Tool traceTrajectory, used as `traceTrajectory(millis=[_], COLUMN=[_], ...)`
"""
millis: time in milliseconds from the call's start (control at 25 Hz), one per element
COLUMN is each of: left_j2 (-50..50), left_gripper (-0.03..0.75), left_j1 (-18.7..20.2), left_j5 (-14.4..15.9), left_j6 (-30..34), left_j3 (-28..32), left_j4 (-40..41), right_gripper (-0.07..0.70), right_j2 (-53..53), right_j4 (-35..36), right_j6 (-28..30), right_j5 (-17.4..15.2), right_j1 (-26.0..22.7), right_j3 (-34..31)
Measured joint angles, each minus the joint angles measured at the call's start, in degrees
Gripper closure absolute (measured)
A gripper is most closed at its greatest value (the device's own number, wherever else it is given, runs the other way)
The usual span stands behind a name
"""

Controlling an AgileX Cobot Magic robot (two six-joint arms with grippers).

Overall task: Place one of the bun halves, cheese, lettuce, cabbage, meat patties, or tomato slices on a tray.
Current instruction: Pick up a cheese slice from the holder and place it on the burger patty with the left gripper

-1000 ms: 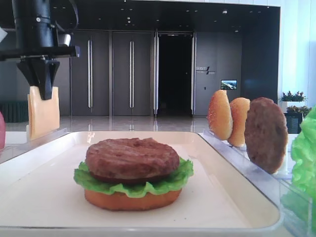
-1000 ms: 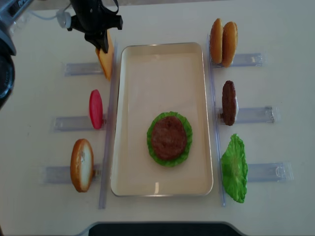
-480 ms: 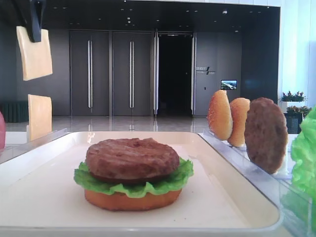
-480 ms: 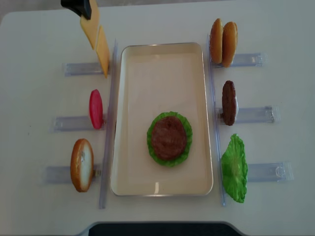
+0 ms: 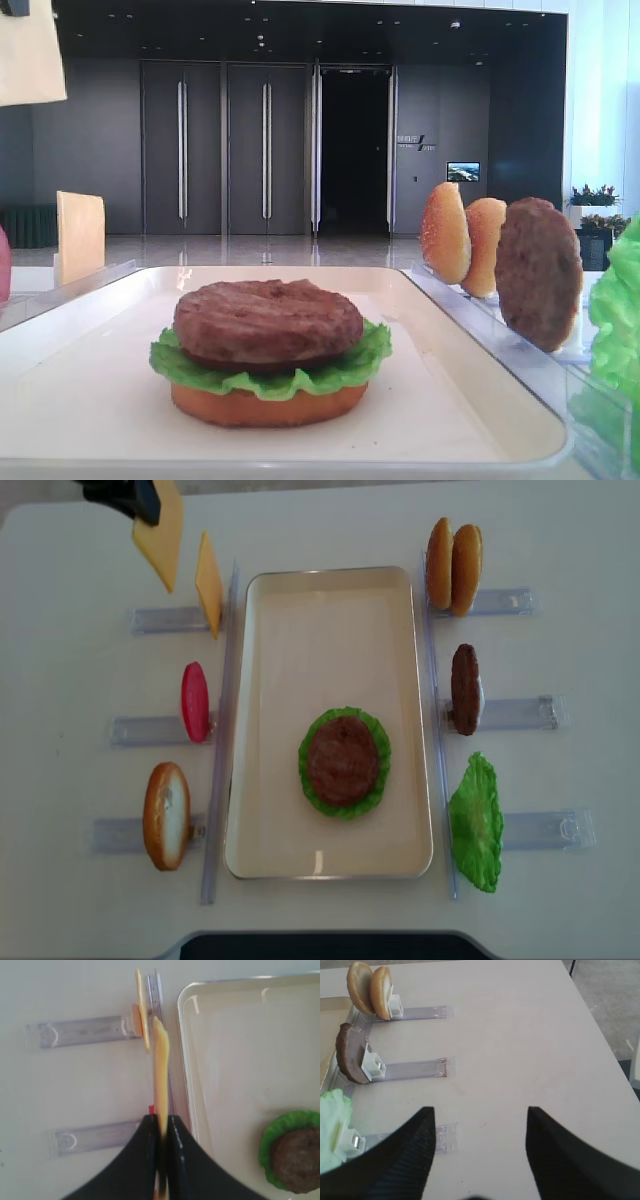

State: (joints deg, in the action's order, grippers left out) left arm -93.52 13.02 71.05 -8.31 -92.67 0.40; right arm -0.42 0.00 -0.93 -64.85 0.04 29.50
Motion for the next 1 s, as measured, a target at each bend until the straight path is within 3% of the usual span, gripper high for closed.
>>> traceTrajectory(millis=[640, 1000], left_j2=[29.45, 37.93], left_gripper=[0.693, 0.693], left_j1=[0.00, 0.00], left_j5=[0.07, 0.19], left_j6=[-0.47, -2.64], left_j3=[28.13, 35.40], left_j4=[-2.54, -3.50], right_gripper=[0.217, 0.217], right_j2=[0.00, 0.00], right_j4=[0.00, 0.00], right_j6=[0.00, 0.00], right_j5=[-0.33, -0.31], right_j1=[0.00, 0.00], right_j3=[0.00, 0.00])
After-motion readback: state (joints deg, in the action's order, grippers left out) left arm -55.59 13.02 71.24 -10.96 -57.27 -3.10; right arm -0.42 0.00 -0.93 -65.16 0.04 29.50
